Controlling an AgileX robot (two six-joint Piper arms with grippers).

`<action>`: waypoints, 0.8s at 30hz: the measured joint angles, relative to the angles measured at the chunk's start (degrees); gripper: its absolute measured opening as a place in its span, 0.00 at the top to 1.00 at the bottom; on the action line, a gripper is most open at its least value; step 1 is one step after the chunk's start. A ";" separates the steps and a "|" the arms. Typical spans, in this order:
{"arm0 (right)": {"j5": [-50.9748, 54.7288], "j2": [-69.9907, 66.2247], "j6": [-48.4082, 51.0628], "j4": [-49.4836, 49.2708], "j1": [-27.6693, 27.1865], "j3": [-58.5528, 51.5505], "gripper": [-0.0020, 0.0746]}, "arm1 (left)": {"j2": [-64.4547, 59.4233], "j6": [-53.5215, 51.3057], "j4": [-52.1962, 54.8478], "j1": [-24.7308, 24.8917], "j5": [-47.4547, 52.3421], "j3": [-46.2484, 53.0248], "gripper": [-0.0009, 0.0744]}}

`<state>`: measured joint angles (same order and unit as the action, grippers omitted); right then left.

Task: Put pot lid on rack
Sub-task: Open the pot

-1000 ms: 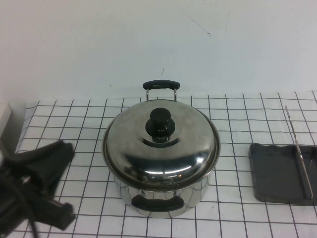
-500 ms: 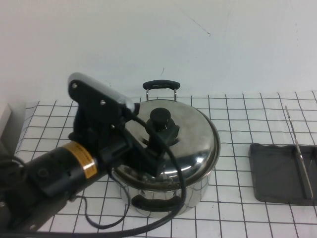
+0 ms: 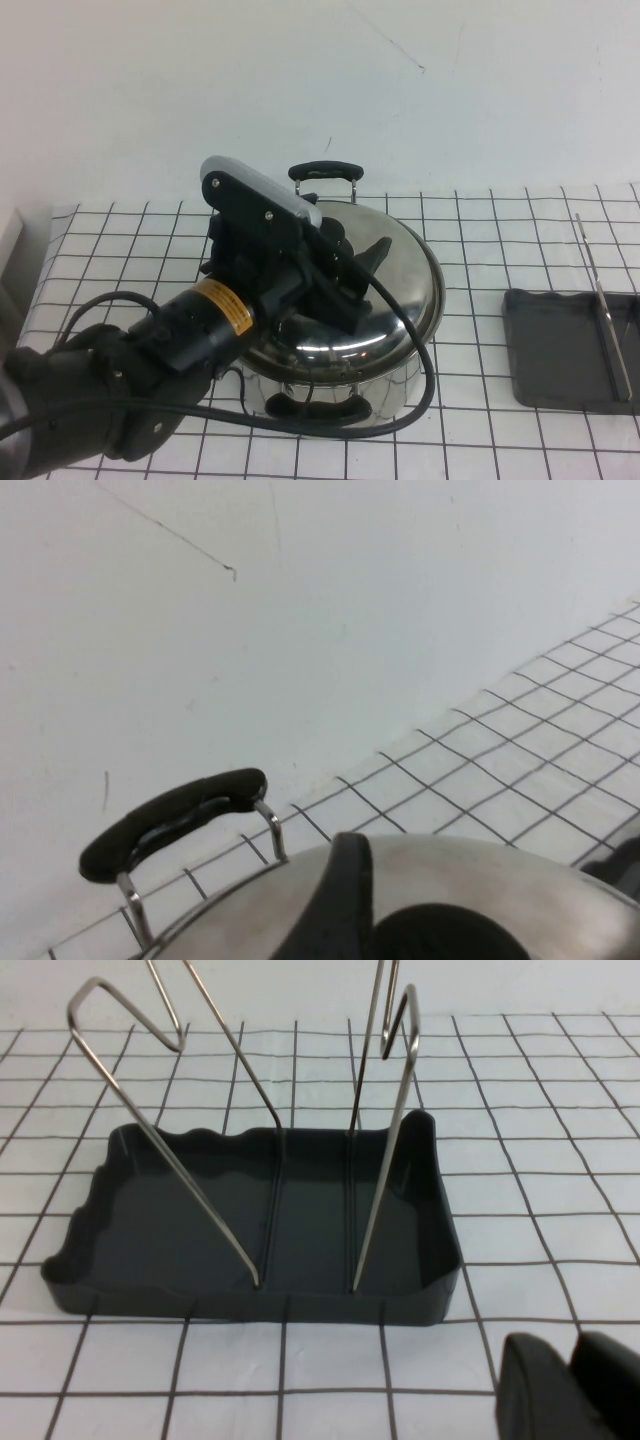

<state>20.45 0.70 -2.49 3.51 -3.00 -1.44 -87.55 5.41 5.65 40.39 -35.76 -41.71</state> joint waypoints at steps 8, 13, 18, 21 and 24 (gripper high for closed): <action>0.00 0.00 0.00 0.00 0.00 0.00 0.88 | -2.23 -0.56 -3.66 -1.81 -5.48 0.00 0.10; 0.00 0.00 0.00 0.00 0.00 0.00 0.88 | -4.85 3.35 -4.11 -2.05 -8.58 -0.13 0.10; 0.00 0.00 0.00 0.00 0.00 0.00 0.88 | -7.45 5.01 -4.37 -2.05 -10.86 -0.13 0.17; 0.00 0.00 0.00 0.00 0.00 0.00 0.88 | -8.08 5.38 -4.60 -2.05 -11.11 -0.13 0.30; 0.00 0.00 0.00 0.00 0.00 0.00 0.88 | -8.18 5.52 -4.60 -2.05 -11.25 -0.13 0.49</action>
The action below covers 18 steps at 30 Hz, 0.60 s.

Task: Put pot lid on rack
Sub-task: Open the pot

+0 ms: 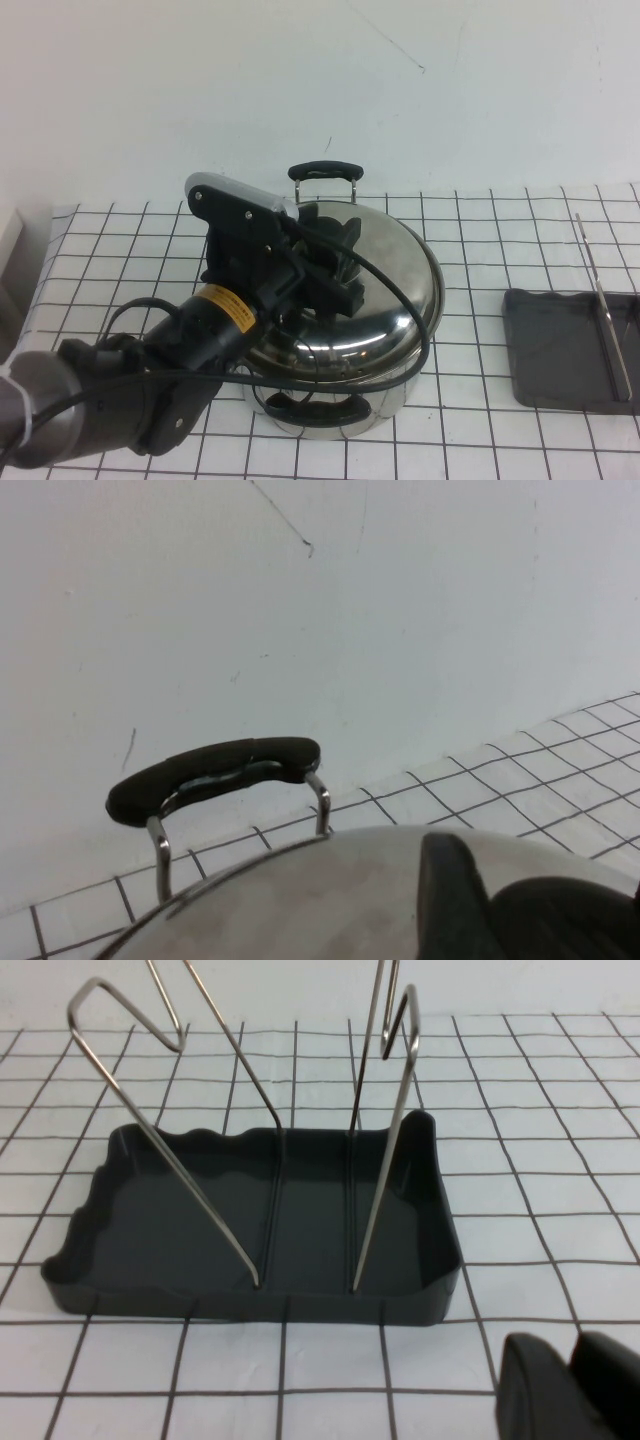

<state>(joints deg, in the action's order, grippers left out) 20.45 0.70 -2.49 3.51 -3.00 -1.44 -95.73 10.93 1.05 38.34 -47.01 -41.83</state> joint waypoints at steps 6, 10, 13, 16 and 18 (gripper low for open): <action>0.00 0.00 0.00 0.00 0.00 0.00 0.88 | -0.49 0.22 0.23 0.00 -0.80 0.00 0.56; 0.00 0.00 0.00 0.00 0.00 0.00 0.88 | -0.08 0.53 1.31 0.00 -0.30 0.00 0.56; 0.00 0.00 0.00 0.00 0.00 0.00 0.88 | 2.47 0.75 3.28 -0.12 2.08 0.00 0.56; 0.00 0.00 0.00 0.00 0.00 0.00 0.88 | 7.06 2.00 6.54 -0.12 3.59 -0.45 0.56; 0.00 0.00 0.00 0.00 0.00 0.00 0.88 | 10.82 4.64 8.82 -0.12 3.85 -1.51 0.56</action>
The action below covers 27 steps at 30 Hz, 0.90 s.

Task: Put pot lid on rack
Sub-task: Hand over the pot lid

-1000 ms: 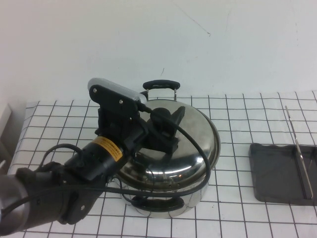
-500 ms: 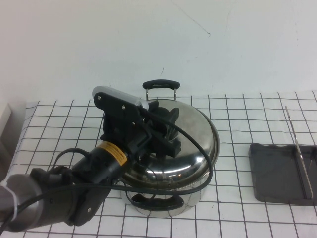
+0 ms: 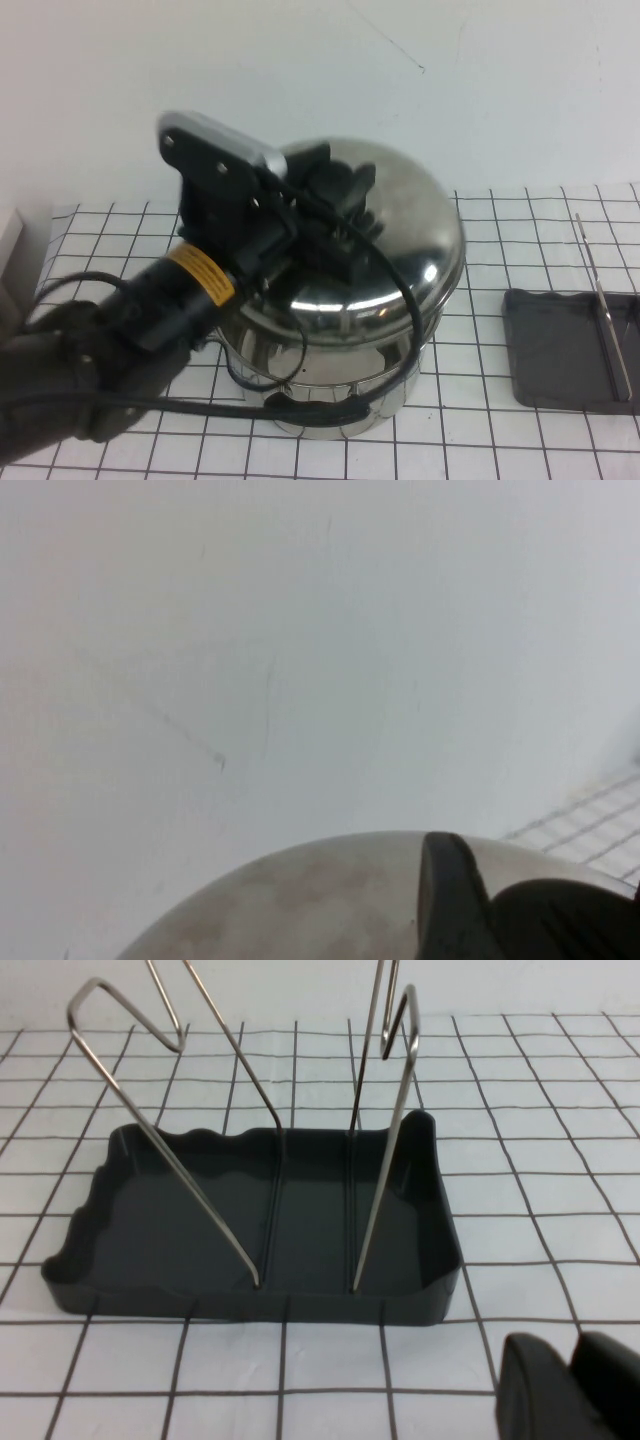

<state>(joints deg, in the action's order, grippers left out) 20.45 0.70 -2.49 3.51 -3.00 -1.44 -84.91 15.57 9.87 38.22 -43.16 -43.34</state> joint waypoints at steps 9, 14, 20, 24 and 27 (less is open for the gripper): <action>0.00 0.00 0.00 0.00 0.00 0.00 0.88 | 6.71 21.66 2.83 0.00 -2.81 -1.54 0.56; 0.00 0.00 0.00 0.00 0.00 0.00 0.88 | 5.35 25.23 4.78 0.00 -3.46 -1.54 0.56; 0.00 0.00 0.00 0.00 0.00 0.00 0.88 | 2.35 25.47 6.74 0.00 -7.57 -1.54 0.56; 0.00 0.00 0.00 0.00 0.00 0.00 0.88 | -0.68 25.47 8.15 0.00 -13.42 -1.54 0.56; -0.60 0.00 -1.15 -2.23 0.00 0.00 0.88 | -3.01 25.47 11.16 0.00 -17.64 -1.58 0.56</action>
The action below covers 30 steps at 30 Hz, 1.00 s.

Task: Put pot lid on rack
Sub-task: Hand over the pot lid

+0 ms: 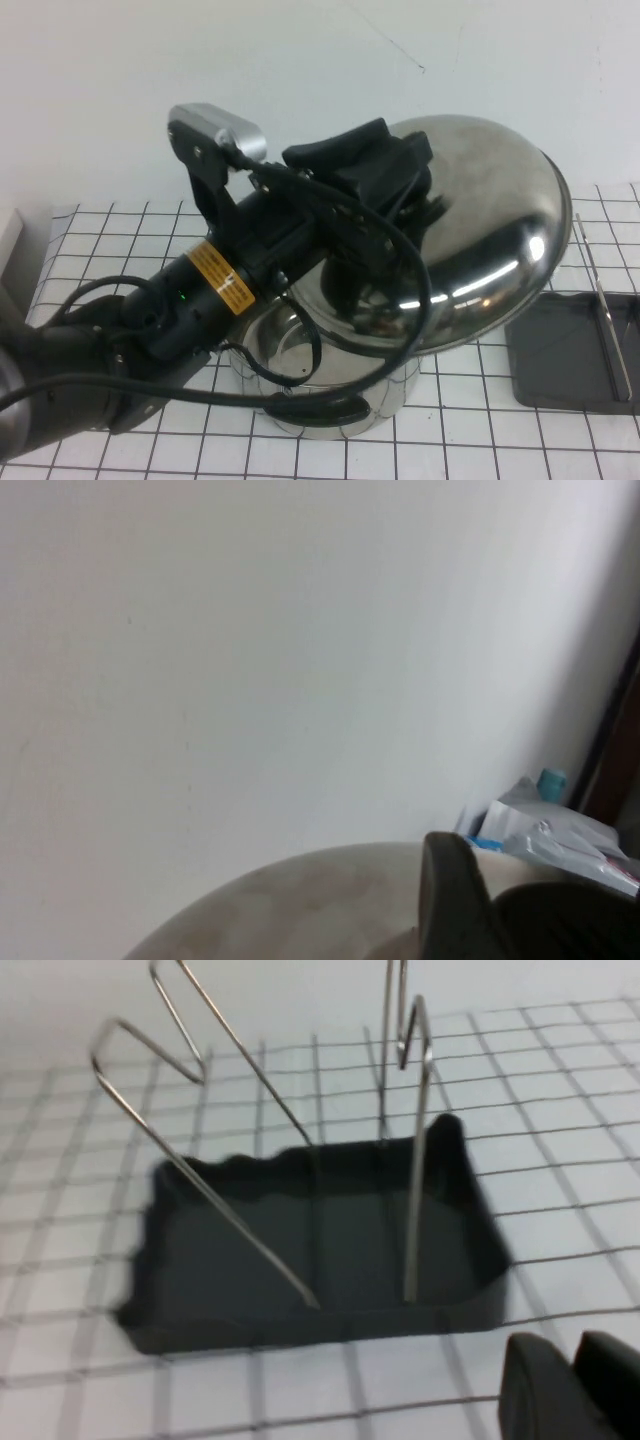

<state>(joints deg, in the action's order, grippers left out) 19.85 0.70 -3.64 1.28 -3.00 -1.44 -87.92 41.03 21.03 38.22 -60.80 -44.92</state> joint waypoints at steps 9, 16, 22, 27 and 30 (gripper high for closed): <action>-4.06 0.00 -11.21 -37.07 0.00 -0.12 0.88 | -2.99 0.94 4.50 0.00 -2.70 0.00 0.56; -4.42 0.00 -1.92 -39.35 0.00 -0.12 0.88 | -2.99 2.15 4.57 0.00 -2.82 -0.09 0.56; 0.41 0.00 15.13 -44.40 0.00 1.44 0.88 | -3.04 2.38 4.57 0.00 -2.92 -0.09 0.56; 3.67 -5.55 33.90 -53.91 0.00 8.94 0.88 | -3.27 2.38 3.56 0.00 -3.19 -0.09 0.56; 5.54 -12.70 45.43 -62.23 0.00 13.13 0.84 | -3.66 2.38 2.51 0.00 -3.31 -0.09 0.56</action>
<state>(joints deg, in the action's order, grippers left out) 25.39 -11.99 41.78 -60.95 -3.00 11.69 -91.57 43.42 23.53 38.22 -64.10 -45.01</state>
